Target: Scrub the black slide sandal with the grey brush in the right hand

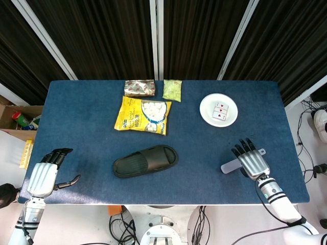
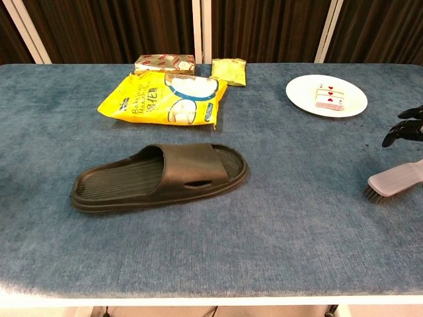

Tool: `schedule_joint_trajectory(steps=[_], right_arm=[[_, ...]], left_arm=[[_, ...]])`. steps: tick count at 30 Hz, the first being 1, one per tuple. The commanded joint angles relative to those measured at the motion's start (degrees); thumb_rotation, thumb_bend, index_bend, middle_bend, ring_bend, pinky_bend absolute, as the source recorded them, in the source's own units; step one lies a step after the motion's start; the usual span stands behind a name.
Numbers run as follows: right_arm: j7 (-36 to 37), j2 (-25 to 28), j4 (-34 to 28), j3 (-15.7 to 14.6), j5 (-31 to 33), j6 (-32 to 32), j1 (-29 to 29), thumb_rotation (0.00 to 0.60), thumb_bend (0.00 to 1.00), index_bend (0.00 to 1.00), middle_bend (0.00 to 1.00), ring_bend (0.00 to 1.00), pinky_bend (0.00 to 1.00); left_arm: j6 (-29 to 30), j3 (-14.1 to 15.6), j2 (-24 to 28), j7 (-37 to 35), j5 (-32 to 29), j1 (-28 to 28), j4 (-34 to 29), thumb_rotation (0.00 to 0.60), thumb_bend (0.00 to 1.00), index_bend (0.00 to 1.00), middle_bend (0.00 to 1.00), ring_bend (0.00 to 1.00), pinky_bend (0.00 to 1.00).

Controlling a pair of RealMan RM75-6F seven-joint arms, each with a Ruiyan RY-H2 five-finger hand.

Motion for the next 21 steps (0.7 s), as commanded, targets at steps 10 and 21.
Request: schedule_joint_trajectory(steps=[10,21], right_arm=[[0.9,-0.8,1.2,-0.9,-0.6,0.4,0.6,0.600,0.25,0.36,0.24,0.05,0.10],[0.0,-1.2,1.1,-1.3,-0.1,0.0,1.3,0.600,0.25,0.45,0.26,0.05,0.11]], left_arm=[[-0.2,0.0,-0.1,-0.3,-0.2,0.0,0.4,0.368,0.18,0.19,0.20,0.17,0.29],[-0.2,0.0,0.0,-0.5,-0.3,0.0,0.4,0.370,0.18,0.19,0.20,0.17,0.29]])
